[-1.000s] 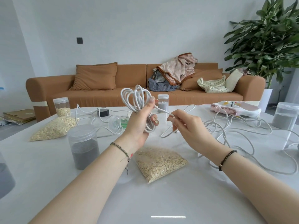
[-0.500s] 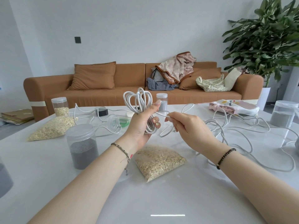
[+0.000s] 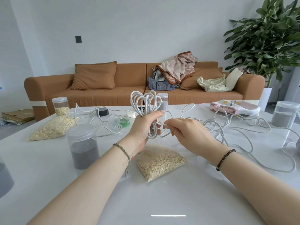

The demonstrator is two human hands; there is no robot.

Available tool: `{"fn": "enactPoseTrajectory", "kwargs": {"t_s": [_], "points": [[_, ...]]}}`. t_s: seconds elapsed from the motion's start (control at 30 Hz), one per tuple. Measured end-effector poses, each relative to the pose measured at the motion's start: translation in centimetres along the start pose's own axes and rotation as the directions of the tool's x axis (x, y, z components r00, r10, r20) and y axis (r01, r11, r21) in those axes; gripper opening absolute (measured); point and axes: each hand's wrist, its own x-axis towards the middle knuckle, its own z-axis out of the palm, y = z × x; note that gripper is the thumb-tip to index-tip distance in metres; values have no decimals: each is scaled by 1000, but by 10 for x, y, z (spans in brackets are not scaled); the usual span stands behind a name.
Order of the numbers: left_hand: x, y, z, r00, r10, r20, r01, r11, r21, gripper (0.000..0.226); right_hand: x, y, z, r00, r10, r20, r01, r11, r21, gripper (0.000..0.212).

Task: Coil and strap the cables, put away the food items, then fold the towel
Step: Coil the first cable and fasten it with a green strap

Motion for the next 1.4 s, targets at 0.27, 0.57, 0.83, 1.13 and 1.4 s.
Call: {"fn": "enactPoseTrajectory", "kwargs": {"t_s": [0.27, 0.57, 0.83, 1.13, 1.4], "points": [[6, -7, -5, 998, -22, -64, 23, 999, 22, 36, 1, 0, 2, 1000, 11, -11, -11, 1000, -20, 16], [7, -3, -6, 995, -23, -94, 15, 996, -88, 25, 2, 2, 2, 1000, 15, -11, -15, 1000, 10, 12], [-3, -1, 1, 999, -44, -14, 43, 997, -70, 30, 0, 7, 4, 996, -43, -80, 40, 998, -39, 24], [-9, 3, 4, 1000, -22, 17, 22, 1000, 0, 19, -1, 7, 4, 995, -45, -90, 44, 999, -13, 13], [-5, -2, 3, 998, -50, -33, 54, 990, 130, 41, -1, 8, 11, 997, -8, -78, 6, 1000, -26, 15]]}}
